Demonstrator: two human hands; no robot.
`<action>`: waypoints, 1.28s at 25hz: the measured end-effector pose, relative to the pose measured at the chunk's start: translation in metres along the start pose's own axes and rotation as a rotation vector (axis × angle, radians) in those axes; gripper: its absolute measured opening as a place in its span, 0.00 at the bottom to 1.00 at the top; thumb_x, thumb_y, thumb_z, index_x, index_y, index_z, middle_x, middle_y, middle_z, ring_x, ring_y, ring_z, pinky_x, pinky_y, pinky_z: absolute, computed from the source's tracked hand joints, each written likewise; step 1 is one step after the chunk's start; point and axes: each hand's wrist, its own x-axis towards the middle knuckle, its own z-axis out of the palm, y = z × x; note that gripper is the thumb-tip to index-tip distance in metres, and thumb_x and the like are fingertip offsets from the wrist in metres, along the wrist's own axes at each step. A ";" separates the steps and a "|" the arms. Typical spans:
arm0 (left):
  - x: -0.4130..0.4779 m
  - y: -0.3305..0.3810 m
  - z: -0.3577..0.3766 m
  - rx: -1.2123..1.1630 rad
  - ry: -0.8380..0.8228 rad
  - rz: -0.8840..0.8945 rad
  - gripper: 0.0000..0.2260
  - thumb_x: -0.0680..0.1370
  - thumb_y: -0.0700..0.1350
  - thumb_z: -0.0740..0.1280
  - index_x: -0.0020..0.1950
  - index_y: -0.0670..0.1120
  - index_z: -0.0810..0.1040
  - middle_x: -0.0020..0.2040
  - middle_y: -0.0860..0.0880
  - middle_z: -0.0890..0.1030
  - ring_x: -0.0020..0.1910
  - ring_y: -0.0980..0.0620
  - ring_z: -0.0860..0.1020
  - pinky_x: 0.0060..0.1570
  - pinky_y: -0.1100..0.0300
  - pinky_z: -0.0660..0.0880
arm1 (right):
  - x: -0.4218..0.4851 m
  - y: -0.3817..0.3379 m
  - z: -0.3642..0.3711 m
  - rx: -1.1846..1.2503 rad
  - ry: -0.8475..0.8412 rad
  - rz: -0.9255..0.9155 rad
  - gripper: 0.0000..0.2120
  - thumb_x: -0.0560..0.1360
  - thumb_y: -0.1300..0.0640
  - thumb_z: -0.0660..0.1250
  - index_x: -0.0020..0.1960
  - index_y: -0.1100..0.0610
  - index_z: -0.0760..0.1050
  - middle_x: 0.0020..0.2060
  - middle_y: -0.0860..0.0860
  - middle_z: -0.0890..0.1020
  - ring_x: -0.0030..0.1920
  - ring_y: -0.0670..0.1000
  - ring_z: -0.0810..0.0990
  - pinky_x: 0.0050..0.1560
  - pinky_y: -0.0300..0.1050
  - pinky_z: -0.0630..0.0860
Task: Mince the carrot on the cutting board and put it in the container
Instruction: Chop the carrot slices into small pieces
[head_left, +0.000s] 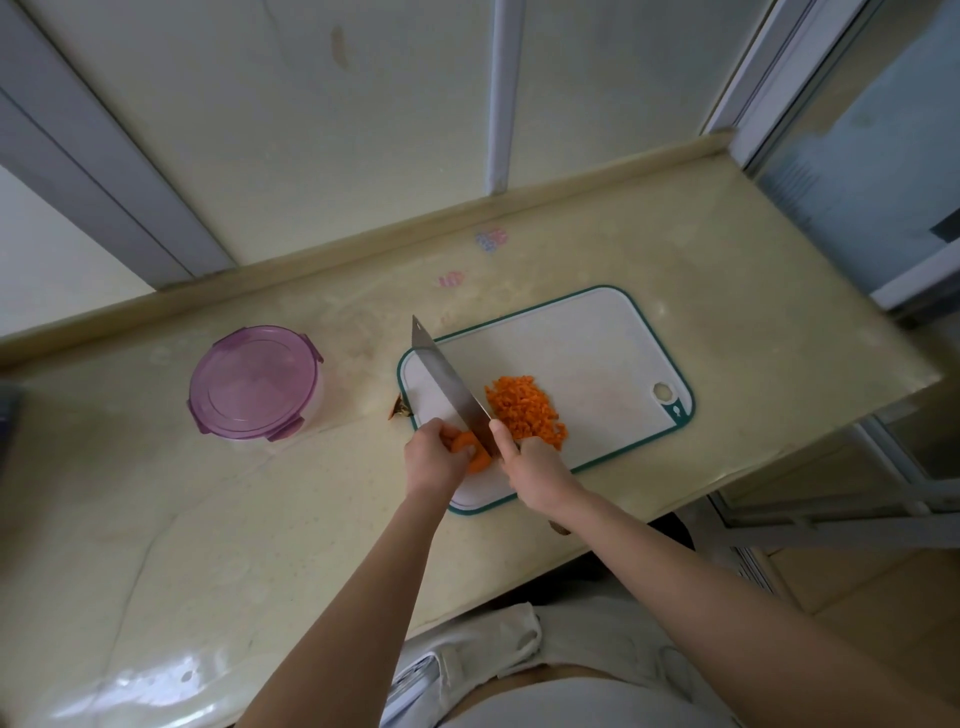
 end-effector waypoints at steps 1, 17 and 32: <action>0.000 0.000 0.000 0.003 -0.001 0.002 0.08 0.72 0.40 0.71 0.49 0.42 0.76 0.43 0.49 0.75 0.43 0.52 0.72 0.41 0.63 0.66 | -0.001 0.001 -0.001 0.034 0.009 0.004 0.31 0.80 0.37 0.46 0.26 0.56 0.61 0.23 0.50 0.67 0.25 0.50 0.66 0.33 0.45 0.64; 0.001 -0.011 -0.005 -0.069 -0.042 0.073 0.12 0.73 0.41 0.71 0.56 0.41 0.77 0.46 0.48 0.77 0.44 0.53 0.74 0.43 0.65 0.68 | -0.032 0.007 -0.012 0.093 -0.012 0.050 0.28 0.79 0.37 0.48 0.28 0.54 0.59 0.21 0.48 0.63 0.19 0.45 0.61 0.26 0.41 0.58; 0.002 -0.003 -0.001 -0.062 -0.021 -0.002 0.08 0.73 0.38 0.70 0.50 0.40 0.78 0.43 0.49 0.76 0.42 0.52 0.73 0.41 0.63 0.68 | -0.040 -0.004 0.006 -0.021 0.031 0.074 0.29 0.80 0.40 0.48 0.28 0.57 0.59 0.25 0.52 0.67 0.26 0.49 0.66 0.27 0.41 0.60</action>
